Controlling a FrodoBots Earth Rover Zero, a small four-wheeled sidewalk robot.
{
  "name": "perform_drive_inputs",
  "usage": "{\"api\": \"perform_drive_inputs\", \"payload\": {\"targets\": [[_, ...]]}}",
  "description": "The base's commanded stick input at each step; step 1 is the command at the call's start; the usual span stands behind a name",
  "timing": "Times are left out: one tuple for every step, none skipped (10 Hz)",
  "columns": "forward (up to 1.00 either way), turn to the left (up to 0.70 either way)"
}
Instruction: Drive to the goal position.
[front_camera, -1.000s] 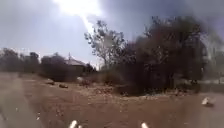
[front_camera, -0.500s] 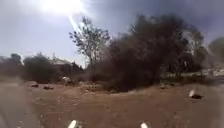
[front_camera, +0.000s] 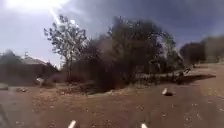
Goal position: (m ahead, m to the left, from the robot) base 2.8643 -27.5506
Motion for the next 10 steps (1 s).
{"api": "perform_drive_inputs", "payload": {"targets": [[0.00, -0.45], [0.00, -0.45], [0.00, -0.45], [0.00, -0.45], [0.00, -0.45], [0.00, -0.45], [0.00, -0.45], [0.00, -0.45], [0.00, -0.45], [0.00, -0.45]]}}
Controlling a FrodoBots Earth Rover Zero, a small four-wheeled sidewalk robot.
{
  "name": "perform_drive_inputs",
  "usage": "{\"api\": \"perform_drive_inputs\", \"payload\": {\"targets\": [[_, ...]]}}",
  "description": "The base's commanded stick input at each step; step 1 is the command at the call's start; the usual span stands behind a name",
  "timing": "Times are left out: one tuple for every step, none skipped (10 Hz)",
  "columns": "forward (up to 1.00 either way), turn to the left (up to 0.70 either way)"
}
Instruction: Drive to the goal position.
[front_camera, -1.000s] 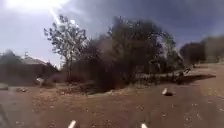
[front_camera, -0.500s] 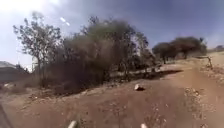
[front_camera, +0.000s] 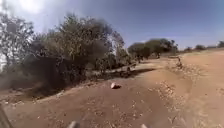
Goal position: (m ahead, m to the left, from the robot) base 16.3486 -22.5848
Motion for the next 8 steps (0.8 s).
{"api": "perform_drive_inputs", "payload": {"targets": [[0.00, -0.45], [0.00, -0.45], [0.00, -0.45], [0.00, -0.45], [0.00, -0.45], [0.00, -0.45], [0.00, -0.45], [0.10, -0.43]]}}
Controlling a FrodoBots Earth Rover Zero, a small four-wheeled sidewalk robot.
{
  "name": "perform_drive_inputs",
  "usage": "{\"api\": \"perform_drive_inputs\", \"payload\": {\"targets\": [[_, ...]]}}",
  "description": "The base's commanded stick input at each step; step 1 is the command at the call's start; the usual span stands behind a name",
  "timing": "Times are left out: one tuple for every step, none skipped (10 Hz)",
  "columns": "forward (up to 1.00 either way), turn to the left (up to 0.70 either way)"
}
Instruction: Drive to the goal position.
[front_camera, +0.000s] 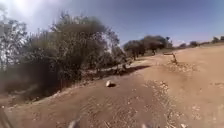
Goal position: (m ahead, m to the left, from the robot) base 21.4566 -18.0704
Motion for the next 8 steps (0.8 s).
{"api": "perform_drive_inputs", "payload": {"targets": [[0.50, -0.34], [0.85, -0.27], [0.85, -0.27], [0.85, -0.27], [0.85, -0.27], [0.85, -0.27], [0.85, -0.27], [0.85, -0.27]]}}
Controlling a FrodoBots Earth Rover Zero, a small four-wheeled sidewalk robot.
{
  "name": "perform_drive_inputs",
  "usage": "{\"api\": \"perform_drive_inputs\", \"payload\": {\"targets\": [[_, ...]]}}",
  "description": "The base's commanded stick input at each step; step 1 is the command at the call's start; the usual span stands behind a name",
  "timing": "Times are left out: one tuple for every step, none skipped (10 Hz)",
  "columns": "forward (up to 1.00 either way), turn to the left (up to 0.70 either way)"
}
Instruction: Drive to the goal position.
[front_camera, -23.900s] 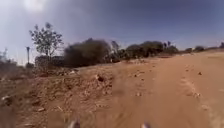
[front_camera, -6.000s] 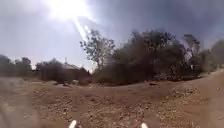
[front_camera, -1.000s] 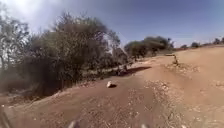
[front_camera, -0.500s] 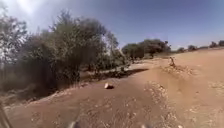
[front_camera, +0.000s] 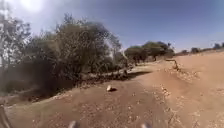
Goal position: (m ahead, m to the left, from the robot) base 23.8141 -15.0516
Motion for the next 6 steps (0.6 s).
{"api": "perform_drive_inputs", "payload": {"targets": [[0.85, -0.27], [0.85, -0.27], [0.85, -0.27], [0.85, -0.27], [0.85, -0.27], [0.85, -0.27]]}}
